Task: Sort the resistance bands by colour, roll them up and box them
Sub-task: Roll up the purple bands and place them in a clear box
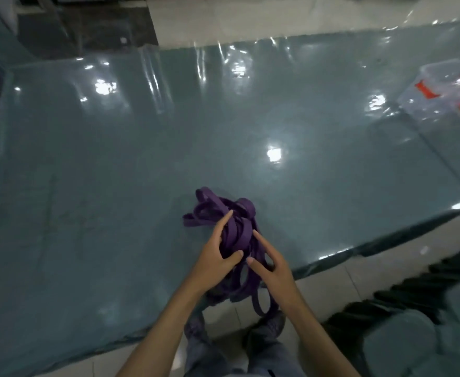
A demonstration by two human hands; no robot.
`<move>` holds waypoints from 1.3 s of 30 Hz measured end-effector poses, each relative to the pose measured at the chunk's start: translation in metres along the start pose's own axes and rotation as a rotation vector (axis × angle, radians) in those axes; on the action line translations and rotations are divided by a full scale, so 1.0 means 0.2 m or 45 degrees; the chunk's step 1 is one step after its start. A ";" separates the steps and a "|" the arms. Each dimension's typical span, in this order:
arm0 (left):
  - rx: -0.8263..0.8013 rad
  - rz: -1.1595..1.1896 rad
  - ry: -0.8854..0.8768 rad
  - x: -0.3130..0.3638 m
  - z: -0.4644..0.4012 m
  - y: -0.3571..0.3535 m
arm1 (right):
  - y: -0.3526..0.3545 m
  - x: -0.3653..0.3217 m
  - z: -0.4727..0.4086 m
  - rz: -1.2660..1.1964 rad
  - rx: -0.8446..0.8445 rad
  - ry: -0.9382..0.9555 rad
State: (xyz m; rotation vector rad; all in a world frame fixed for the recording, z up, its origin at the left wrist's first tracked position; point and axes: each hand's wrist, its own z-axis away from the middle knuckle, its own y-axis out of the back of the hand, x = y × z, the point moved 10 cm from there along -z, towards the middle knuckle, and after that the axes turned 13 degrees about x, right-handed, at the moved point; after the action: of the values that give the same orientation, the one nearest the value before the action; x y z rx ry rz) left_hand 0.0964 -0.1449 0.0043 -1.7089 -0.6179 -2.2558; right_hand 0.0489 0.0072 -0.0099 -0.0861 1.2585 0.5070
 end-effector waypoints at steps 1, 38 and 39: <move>0.002 -0.028 -0.028 0.06 -0.01 -0.08 | 0.09 -0.01 -0.01 -0.015 0.033 0.015; -0.413 0.061 -0.452 1.63 -1.07 -3.28 | 3.46 -0.41 -1.09 0.049 0.912 0.320; -0.424 0.067 -0.452 1.66 -1.12 -3.34 | 3.53 -0.43 -1.13 0.066 0.930 0.327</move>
State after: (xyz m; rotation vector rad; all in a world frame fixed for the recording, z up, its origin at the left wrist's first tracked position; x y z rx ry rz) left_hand -0.4803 0.3582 0.1485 -2.2846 -0.2634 -2.1260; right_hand -0.4609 0.5306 0.1459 0.5105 1.6336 0.0553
